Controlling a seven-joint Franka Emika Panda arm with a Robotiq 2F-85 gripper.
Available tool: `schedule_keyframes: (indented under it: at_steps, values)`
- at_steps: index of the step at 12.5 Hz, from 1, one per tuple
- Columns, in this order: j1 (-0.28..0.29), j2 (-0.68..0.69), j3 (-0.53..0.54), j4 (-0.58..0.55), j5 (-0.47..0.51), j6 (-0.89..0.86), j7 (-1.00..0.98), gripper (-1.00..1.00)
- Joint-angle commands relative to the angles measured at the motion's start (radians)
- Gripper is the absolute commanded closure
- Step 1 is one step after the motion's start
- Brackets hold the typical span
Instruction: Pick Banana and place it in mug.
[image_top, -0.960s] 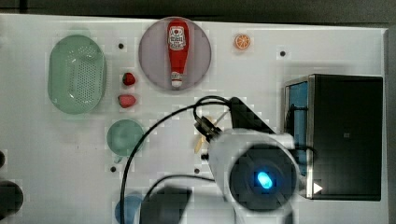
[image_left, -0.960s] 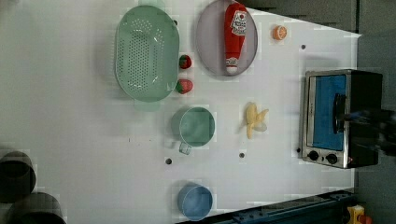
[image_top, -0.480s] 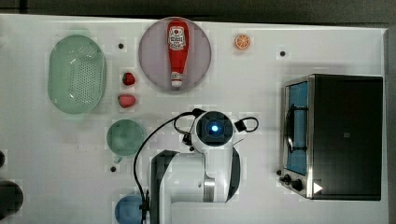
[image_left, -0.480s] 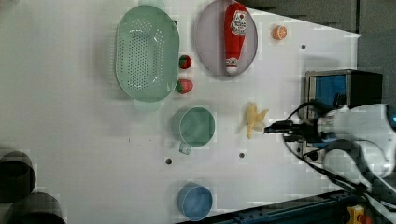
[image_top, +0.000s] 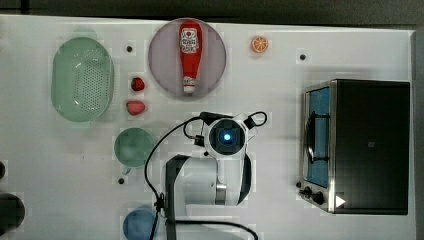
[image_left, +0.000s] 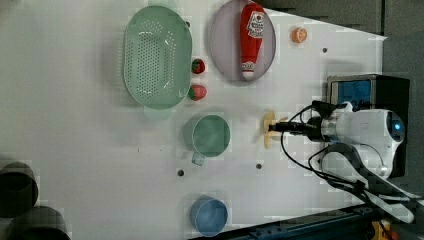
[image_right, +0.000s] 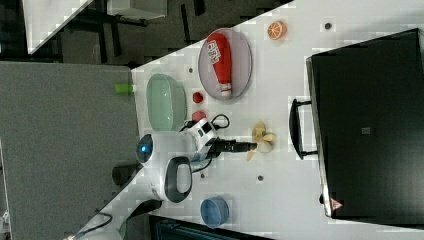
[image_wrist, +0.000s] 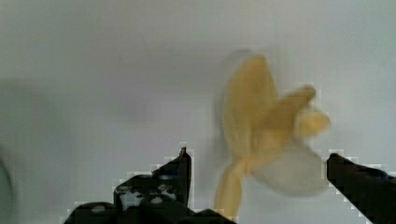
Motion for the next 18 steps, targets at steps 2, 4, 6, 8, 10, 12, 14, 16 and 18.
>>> schedule_keyframes:
  at_steps: [2, 4, 6, 8, 10, 12, 14, 16, 18]
  values:
    - [-0.009, 0.083, -0.001, -0.003, -0.004, 0.078, -0.047, -1.00]
    - [-0.009, 0.107, -0.003, -0.002, -0.004, 0.097, -0.047, -0.68]
    - [-0.009, 0.107, 0.000, 0.000, -0.004, 0.103, -0.047, -0.17]
    - [-0.009, 0.101, 0.000, 0.006, -0.004, 0.103, -0.047, 0.27]
    - [-0.010, 0.079, -0.003, 0.003, -0.004, 0.095, -0.047, 0.49]
    - [-0.013, 0.026, -0.006, 0.004, -0.004, 0.086, -0.047, 0.49]
    - [-0.015, -0.077, -0.017, 0.011, -0.004, 0.022, -0.047, 0.49]
    - [-0.016, -0.207, -0.023, 0.031, -0.003, -0.156, -0.044, 0.49]
    - [-0.016, -0.316, -0.027, 0.077, -0.004, -0.330, -0.042, 0.49]
